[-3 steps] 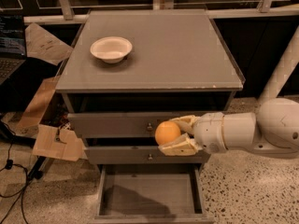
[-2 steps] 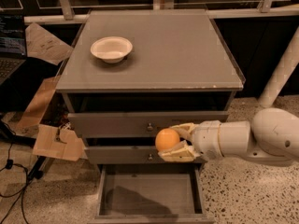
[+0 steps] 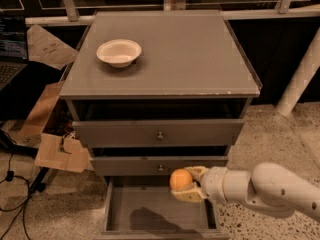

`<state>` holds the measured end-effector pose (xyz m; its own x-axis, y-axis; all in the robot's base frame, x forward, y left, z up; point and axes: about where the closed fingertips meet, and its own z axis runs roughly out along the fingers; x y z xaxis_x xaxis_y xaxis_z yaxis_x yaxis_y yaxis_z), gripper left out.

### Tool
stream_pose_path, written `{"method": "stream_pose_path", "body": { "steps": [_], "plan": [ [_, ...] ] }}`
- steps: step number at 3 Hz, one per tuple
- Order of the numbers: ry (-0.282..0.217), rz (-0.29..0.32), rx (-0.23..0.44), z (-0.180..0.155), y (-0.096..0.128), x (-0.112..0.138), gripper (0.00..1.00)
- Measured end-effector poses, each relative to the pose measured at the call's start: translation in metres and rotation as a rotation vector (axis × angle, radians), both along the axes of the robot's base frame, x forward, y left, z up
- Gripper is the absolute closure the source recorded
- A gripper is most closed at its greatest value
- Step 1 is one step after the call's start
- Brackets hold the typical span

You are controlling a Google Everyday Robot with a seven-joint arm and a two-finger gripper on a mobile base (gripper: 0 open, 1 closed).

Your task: Place orange into bottom drawer

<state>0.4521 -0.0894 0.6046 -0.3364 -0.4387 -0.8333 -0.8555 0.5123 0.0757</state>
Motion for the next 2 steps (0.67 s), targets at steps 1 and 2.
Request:
{"method": "stream_pose_path", "body": {
  "steps": [1, 2],
  "plan": [
    [0.075, -0.042, -0.018, -0.056, -0.007, -0.004, 1.00],
    [0.146, -0.075, -0.037, -0.103, -0.011, -0.002, 1.00]
  ]
}}
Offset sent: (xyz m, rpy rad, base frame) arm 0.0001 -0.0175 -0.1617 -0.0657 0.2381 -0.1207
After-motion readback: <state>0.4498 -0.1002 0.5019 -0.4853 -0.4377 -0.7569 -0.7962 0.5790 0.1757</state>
